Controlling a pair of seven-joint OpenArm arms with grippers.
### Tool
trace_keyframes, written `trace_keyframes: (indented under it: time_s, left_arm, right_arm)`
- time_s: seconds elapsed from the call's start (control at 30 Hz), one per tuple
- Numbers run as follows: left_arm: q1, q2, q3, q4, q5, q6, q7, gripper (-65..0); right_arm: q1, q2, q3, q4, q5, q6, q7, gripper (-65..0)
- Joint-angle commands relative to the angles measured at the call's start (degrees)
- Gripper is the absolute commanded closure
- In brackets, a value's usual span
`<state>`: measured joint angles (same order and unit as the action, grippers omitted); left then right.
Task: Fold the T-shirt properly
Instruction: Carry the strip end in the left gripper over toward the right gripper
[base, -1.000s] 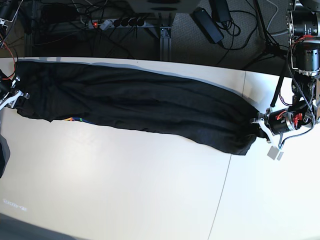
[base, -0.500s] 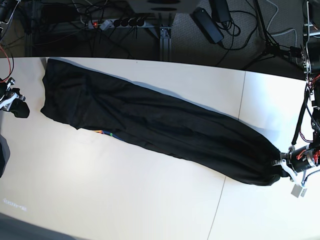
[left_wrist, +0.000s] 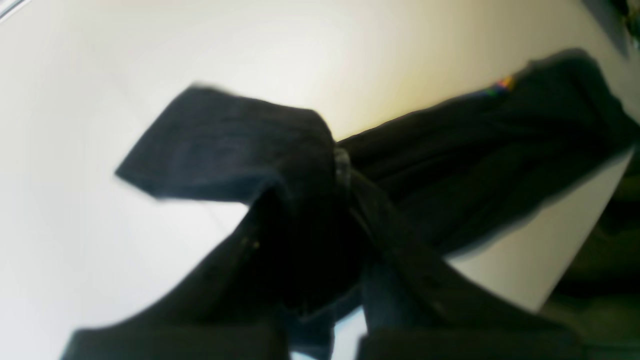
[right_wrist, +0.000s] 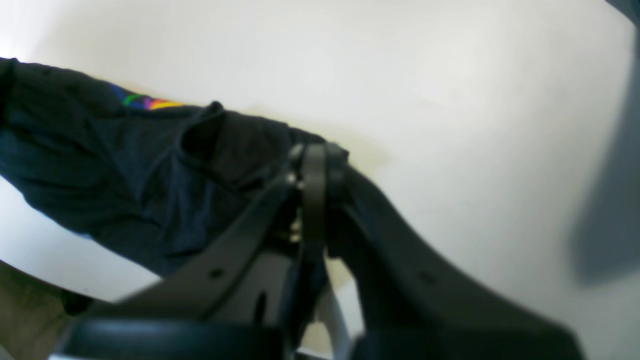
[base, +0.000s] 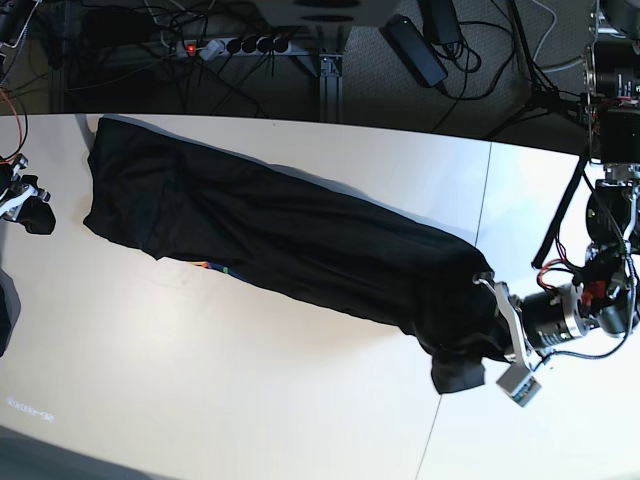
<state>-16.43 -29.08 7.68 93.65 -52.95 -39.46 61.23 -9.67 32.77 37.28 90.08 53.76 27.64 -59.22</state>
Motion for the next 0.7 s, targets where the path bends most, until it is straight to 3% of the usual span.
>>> trace_keyframes:
  time_s: [0.0,0.23,0.43,0.53,0.67]
  left_arm:
    - [-0.5,0.2,1.6,2.3,1.0,-0.5,-2.0,0.0]
    - [0.3,11.8,11.8,2.0,15.6,-0.3,-4.3,0.0]
    - [1.2,19.6,16.9,-2.7,20.0,0.9,-4.7,0.0]
    - [1.3,20.9,18.3,-3.6,23.5,0.9,-6.5,0.0]
    - [1.4,20.8,18.4,-4.1,20.7,0.9,-5.2,0.0]
  right_arm:
    - [0.6,1.5,0.6,0.8,0.3,4.3,1.3,0.0]
    - [0.6,1.5,0.6,0.7,-0.7,4.3,1.7,0.0]
    - [0.6,1.5,0.6,0.7,-0.8,4.3,1.8,0.0]
    - [0.6,1.5,0.6,0.7,-0.8,4.3,1.8,0.0]
    - [0.6,1.5,0.6,0.7,-0.8,4.3,1.7,0.0]
